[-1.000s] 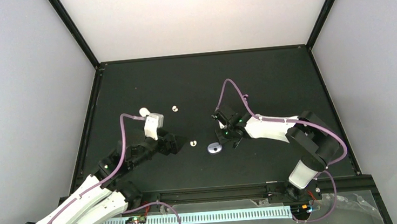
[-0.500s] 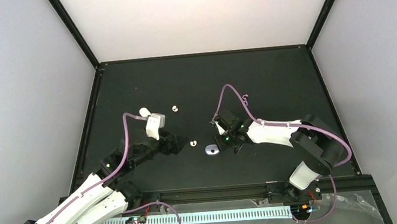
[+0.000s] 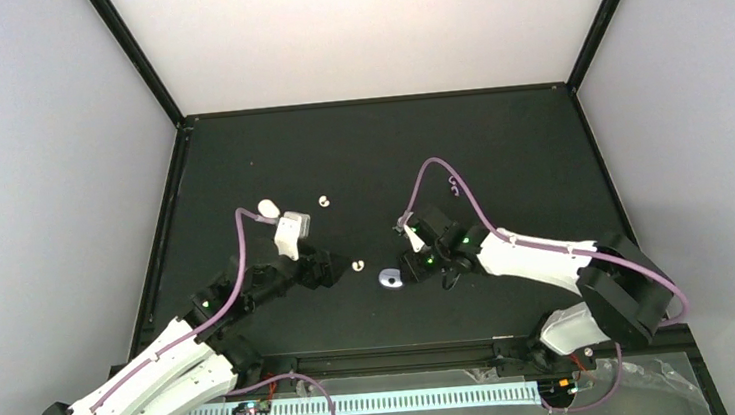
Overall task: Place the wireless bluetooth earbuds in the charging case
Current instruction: Pick up the charging case at the center of the board.
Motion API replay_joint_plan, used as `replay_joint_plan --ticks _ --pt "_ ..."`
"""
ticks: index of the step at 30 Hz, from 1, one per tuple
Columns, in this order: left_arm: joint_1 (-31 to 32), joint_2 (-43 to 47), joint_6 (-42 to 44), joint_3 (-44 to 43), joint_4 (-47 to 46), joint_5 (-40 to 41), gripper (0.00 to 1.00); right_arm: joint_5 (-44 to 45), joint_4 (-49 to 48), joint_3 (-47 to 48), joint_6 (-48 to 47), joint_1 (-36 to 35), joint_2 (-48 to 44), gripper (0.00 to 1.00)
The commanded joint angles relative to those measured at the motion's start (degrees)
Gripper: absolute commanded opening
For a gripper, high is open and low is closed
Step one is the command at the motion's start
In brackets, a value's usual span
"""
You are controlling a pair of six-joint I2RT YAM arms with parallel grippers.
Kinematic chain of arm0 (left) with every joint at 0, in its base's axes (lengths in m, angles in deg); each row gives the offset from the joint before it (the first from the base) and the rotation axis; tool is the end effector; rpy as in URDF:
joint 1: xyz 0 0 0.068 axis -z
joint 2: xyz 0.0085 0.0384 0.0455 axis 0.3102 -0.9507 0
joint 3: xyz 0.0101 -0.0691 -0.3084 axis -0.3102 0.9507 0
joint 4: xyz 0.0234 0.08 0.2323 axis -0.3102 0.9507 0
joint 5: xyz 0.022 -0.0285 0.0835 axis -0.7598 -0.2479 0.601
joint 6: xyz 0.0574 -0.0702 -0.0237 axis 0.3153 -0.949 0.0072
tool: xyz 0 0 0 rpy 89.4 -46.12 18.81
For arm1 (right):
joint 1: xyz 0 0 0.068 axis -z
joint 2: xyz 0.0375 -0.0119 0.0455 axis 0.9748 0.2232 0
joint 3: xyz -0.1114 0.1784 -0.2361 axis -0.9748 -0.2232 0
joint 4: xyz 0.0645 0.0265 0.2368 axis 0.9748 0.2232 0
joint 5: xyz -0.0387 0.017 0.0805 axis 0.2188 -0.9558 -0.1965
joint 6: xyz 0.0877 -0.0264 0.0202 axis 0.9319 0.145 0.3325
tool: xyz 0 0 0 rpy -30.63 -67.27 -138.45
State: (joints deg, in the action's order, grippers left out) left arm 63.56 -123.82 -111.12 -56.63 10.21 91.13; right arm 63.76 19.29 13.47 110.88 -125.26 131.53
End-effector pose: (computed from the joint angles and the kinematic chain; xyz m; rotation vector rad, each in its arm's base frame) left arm 0.1049 -0.1033 0.2764 0.2970 2.0644 -0.7814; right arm 0.1741 0.2086 0.1825 -0.6772 2.6137 0.5535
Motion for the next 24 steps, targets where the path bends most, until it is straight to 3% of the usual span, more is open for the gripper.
replay_joint_plan --ticks 1,5,8,15,24 --pt "0.2 0.0 -0.8 -0.1 -0.5 -0.9 0.99 -0.4 1.3 1.2 -4.8 -0.5 -2.4 0.67" --pt "0.2 0.1 -0.9 0.1 -0.4 -0.9 0.99 -3.1 3.1 5.3 -8.2 -1.3 -0.2 0.91" --pt "0.2 -0.1 -1.0 0.1 -0.6 -1.0 0.99 -3.9 3.6 8.6 -9.8 -2.5 2.9 1.0" --pt "0.3 0.5 -1.2 -0.2 0.1 -1.3 0.99 -6.2 3.2 12.8 -12.6 -2.6 10.0 1.0" --pt "0.2 1.2 -1.1 0.4 -0.5 -0.9 0.99 -8.2 1.1 10.5 -12.2 -4.2 13.0 0.99"
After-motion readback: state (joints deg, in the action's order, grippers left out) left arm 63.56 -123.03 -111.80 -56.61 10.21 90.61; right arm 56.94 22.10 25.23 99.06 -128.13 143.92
